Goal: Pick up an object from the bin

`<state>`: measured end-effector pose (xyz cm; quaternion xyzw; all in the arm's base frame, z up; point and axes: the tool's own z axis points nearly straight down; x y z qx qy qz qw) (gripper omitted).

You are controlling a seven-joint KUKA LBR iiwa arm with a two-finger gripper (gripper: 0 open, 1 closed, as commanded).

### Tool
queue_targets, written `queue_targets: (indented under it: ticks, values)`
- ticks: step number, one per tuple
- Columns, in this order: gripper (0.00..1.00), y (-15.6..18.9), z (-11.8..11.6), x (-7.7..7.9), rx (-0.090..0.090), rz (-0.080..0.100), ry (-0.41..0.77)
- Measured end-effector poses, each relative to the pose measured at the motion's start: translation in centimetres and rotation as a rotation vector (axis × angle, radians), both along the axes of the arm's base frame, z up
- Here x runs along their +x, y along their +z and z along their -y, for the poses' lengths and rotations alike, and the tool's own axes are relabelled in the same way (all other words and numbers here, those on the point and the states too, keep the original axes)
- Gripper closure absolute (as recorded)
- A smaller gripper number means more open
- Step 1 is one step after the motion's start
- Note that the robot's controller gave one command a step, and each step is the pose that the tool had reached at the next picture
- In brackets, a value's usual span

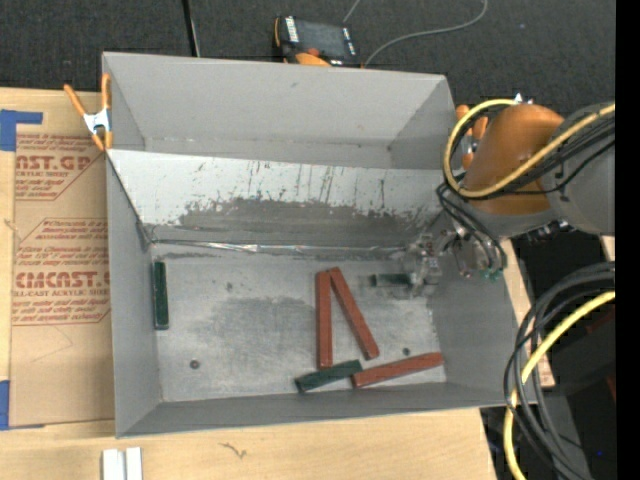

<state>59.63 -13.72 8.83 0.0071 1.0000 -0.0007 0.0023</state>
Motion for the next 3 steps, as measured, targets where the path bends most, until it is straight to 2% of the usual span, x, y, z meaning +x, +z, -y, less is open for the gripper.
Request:
queue_targets:
  ticks: [1,2,3]
  values:
    - [1.00,2.5,0.0,0.1,0.000,0.000,0.000]
    - [1.00,6.6,0.0,0.3,-0.001,0.002,0.000]
    - [1.00,7.5,0.0,0.4,0.000,-0.001,-0.001]
